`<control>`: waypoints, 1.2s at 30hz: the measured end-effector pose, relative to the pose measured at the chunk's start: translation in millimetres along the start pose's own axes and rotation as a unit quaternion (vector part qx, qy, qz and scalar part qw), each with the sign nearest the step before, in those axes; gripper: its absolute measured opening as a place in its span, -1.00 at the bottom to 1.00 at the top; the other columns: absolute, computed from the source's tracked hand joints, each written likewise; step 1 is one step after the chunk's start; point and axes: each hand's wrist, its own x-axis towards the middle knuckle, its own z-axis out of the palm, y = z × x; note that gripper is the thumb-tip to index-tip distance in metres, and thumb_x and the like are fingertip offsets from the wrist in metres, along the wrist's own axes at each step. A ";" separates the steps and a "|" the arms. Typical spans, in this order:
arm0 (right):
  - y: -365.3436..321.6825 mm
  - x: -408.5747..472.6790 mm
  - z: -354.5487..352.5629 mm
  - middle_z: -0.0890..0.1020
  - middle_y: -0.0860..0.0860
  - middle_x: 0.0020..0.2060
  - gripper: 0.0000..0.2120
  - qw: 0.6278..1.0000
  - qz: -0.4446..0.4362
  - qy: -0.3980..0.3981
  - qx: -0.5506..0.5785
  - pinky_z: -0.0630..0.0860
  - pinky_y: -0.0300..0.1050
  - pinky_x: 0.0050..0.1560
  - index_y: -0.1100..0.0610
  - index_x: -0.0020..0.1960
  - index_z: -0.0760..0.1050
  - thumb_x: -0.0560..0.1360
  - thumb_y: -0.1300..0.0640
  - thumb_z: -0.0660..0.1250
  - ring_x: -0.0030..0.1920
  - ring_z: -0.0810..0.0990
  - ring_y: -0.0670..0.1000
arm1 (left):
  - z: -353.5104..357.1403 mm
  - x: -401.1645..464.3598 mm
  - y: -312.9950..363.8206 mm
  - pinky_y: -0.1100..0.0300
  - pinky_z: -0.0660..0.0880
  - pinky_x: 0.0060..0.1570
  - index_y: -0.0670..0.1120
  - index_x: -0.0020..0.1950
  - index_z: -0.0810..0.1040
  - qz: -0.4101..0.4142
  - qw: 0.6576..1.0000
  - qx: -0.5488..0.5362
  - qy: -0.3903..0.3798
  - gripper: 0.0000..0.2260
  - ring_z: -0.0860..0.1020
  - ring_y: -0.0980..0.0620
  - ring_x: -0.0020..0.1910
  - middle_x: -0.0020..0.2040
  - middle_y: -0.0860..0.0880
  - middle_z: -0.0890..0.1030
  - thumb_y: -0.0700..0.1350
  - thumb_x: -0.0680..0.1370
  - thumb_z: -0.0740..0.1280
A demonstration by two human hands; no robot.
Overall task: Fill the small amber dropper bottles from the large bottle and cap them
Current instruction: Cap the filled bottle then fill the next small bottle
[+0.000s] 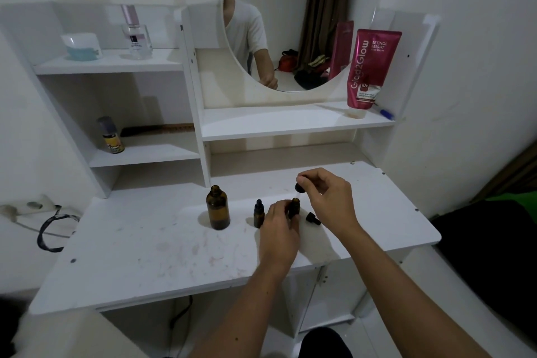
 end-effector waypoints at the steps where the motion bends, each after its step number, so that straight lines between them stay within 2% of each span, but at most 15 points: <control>1: -1.4 -0.1 -1.0 0.76 -0.07 -0.21 -0.94 1.000 -0.002 0.000 0.002 0.60 -0.37 0.01 0.14 0.02 0.71 0.59 0.21 0.46 -0.14 0.74 -0.18 | -0.6 -0.9 0.9 0.11 0.56 0.23 0.02 0.36 0.52 -0.001 1.000 0.004 -0.002 -0.73 0.57 0.11 0.20 0.26 0.11 0.58 -0.08 0.66 0.32; 6: -17.9 -0.8 -9.4 0.77 -0.04 -0.18 -0.90 0.999 0.000 0.021 0.024 0.57 -0.40 0.01 0.15 0.08 0.70 0.60 0.18 0.45 -0.11 0.75 -0.16 | -7.1 -6.7 5.4 0.10 0.49 0.35 -0.07 0.47 0.45 -0.031 0.999 0.000 -0.010 -0.58 0.53 0.03 0.33 0.38 0.03 0.54 -0.04 0.63 0.38; 10: -31.3 -0.2 -15.9 0.77 -0.08 -0.16 -0.89 0.999 0.001 0.040 0.027 0.51 -0.49 -0.28 0.11 0.11 0.70 0.61 0.14 0.44 -0.12 0.72 -0.23 | -22.9 -17.9 5.2 0.09 0.50 0.35 -0.06 0.44 0.47 -0.043 0.996 -0.068 -0.039 -0.57 0.54 0.08 0.30 0.33 0.06 0.57 -0.07 0.59 0.44; 11: -35.4 -0.2 -15.8 0.77 -0.09 -0.16 -0.88 0.999 0.001 0.044 0.032 0.52 -0.48 -0.26 0.12 0.11 0.70 0.61 0.14 0.44 -0.12 0.72 -0.24 | -29.4 -22.5 5.3 0.11 0.51 0.34 -0.06 0.42 0.49 -0.042 0.994 -0.084 -0.051 -0.58 0.55 0.10 0.27 0.31 0.07 0.59 -0.08 0.58 0.46; 14: -48.0 -1.1 -10.6 0.77 -0.06 -0.15 -0.88 0.997 -0.009 0.048 0.056 0.57 -0.42 -0.02 0.15 0.11 0.69 0.61 0.16 0.44 -0.09 0.74 -0.19 | -52.4 -35.2 0.8 0.19 0.55 0.28 -0.02 0.35 0.56 -0.033 0.989 -0.120 -0.081 -0.64 0.60 0.16 0.20 0.24 0.09 0.64 -0.06 0.56 0.47; 16: -56.4 -1.9 -3.3 0.78 -0.04 -0.13 -0.87 0.997 -0.016 0.037 0.072 0.60 -0.33 0.08 0.15 0.13 0.69 0.61 0.16 0.44 -0.05 0.76 -0.13 | -72.2 -40.5 -6.4 0.25 0.58 0.20 0.00 0.32 0.60 -0.028 0.989 -0.124 -0.080 -0.68 0.62 0.21 0.13 0.18 0.13 0.66 -0.03 0.57 0.47; 20: -73.2 -1.9 16.8 0.77 -0.05 -0.08 -0.87 0.994 -0.024 0.017 0.104 0.63 -0.25 0.14 0.11 0.14 0.69 0.61 0.14 0.45 0.00 0.75 -0.10 | -112.0 -40.3 -25.7 0.44 0.55 -0.08 0.00 0.08 0.63 -0.056 0.992 -0.111 -0.023 -0.86 0.64 0.21 -0.05 -0.03 0.12 0.67 -0.04 0.55 0.49; 23: -85.3 -1.1 34.2 0.77 -0.04 -0.06 -0.86 0.992 -0.031 0.003 0.124 0.62 -0.29 0.12 0.12 0.14 0.69 0.61 0.14 0.45 0.01 0.75 -0.11 | -135.8 -33.7 -39.0 0.42 0.49 -0.22 0.02 0.03 0.54 -0.098 0.991 -0.079 0.039 -0.79 0.62 0.13 -0.11 -0.07 0.09 0.62 0.00 0.51 0.52; 27: -99.9 2.3 56.3 0.77 -0.05 -0.05 -0.86 0.990 -0.040 -0.009 0.137 0.63 -0.27 0.14 0.14 0.14 0.70 0.61 0.16 0.44 0.02 0.74 -0.12 | -149.7 -19.1 -55.1 0.36 0.49 -0.08 0.01 0.17 0.44 -0.107 0.989 -0.049 0.094 -0.56 0.57 0.06 0.01 0.05 0.05 0.56 -0.02 0.43 0.60; 29: -105.0 3.9 65.7 0.77 -0.04 -0.05 -0.87 0.990 -0.054 -0.019 0.131 0.64 -0.20 0.17 0.15 0.13 0.70 0.61 0.16 0.44 0.03 0.75 -0.09 | -150.7 -11.3 -62.2 0.21 0.57 0.07 -0.01 0.27 0.41 -0.107 0.987 -0.047 0.110 -0.44 0.54 0.02 0.11 0.16 0.02 0.51 -0.03 0.39 0.63; 32: -109.5 5.8 76.4 0.77 -0.03 -0.06 -0.88 0.989 -0.059 -0.037 0.133 0.64 -0.18 0.17 0.14 0.12 0.69 0.61 0.17 0.43 0.03 0.75 -0.07 | -149.4 -3.7 -66.5 0.06 0.55 0.29 -0.04 0.45 0.35 -0.116 0.990 -0.053 0.067 -0.29 0.52 0.02 0.25 0.31 0.03 0.49 0.02 0.41 0.61; 34: -110.7 7.7 81.3 0.77 -0.04 -0.06 -0.89 0.988 -0.056 -0.045 0.136 0.63 -0.22 0.16 0.15 0.11 0.69 0.61 0.18 0.43 0.02 0.75 -0.09 | -146.9 2.0 -69.0 0.00 0.53 0.32 0.02 0.49 0.33 -0.107 0.993 -0.039 0.038 -0.30 0.52 0.03 0.29 0.35 0.07 0.51 0.07 0.44 0.58; 36: -110.2 8.9 85.7 0.77 -0.04 -0.06 -0.88 0.989 -0.057 -0.049 0.128 0.62 -0.28 0.13 0.16 0.11 0.69 0.61 0.18 0.44 0.01 0.74 -0.12 | -144.8 5.3 -71.0 -0.03 0.54 0.31 0.08 0.45 0.38 -0.098 0.995 -0.018 0.029 -0.39 0.55 0.03 0.27 0.33 0.09 0.55 0.10 0.47 0.53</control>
